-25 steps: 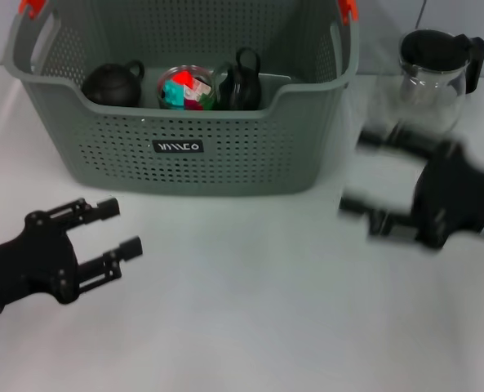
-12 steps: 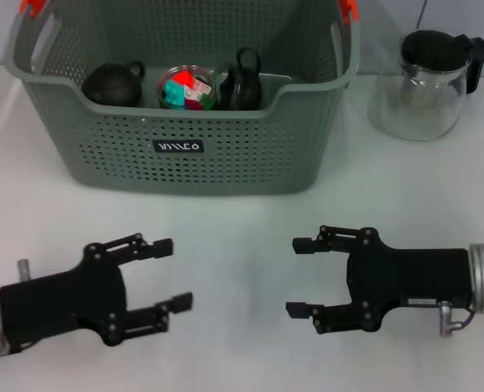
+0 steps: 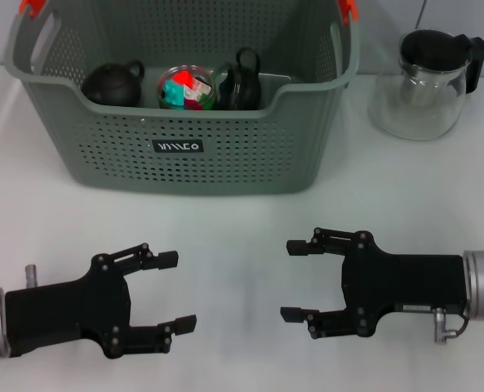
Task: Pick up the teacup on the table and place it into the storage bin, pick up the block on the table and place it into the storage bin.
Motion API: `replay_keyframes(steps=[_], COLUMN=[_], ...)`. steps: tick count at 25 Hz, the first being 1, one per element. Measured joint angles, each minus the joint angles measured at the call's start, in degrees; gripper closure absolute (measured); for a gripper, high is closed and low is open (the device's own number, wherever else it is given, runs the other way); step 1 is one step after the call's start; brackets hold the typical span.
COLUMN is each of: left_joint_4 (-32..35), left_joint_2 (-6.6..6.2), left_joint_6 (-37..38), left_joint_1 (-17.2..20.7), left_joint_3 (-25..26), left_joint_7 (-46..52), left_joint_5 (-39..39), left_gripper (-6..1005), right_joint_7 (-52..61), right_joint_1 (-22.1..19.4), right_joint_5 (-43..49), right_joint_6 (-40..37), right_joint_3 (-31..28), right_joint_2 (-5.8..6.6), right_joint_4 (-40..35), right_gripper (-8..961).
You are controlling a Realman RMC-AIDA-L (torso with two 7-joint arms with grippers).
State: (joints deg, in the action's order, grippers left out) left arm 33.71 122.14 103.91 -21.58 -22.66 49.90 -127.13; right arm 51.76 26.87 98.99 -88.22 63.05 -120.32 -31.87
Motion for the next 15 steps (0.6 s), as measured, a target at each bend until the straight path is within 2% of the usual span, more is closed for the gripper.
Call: replay_keyframes(steps=[4, 15], left_joint_4=[0.02, 0.17], left_joint_2=[-0.29, -0.71], left_joint_6=[0.36, 1.76], left_joint_1=[-0.24, -0.64], left_joint_3=[0.24, 0.44], left_joint_7=[0.16, 0.2], left_joint_5=[-0.66, -0.58], left_gripper=[139, 139], right_joint_7=[-3.63, -4.14], right_joint_1=[0.02, -0.58], right_joint_5=[-2.95, -2.69], right_joint_6=[-2.56, -3.57], right_joint_3=[-0.08, -2.35], right_joint_2=[0.22, 0.31], right_joint_4=[2.83, 3.15], right_gripper=[102, 103])
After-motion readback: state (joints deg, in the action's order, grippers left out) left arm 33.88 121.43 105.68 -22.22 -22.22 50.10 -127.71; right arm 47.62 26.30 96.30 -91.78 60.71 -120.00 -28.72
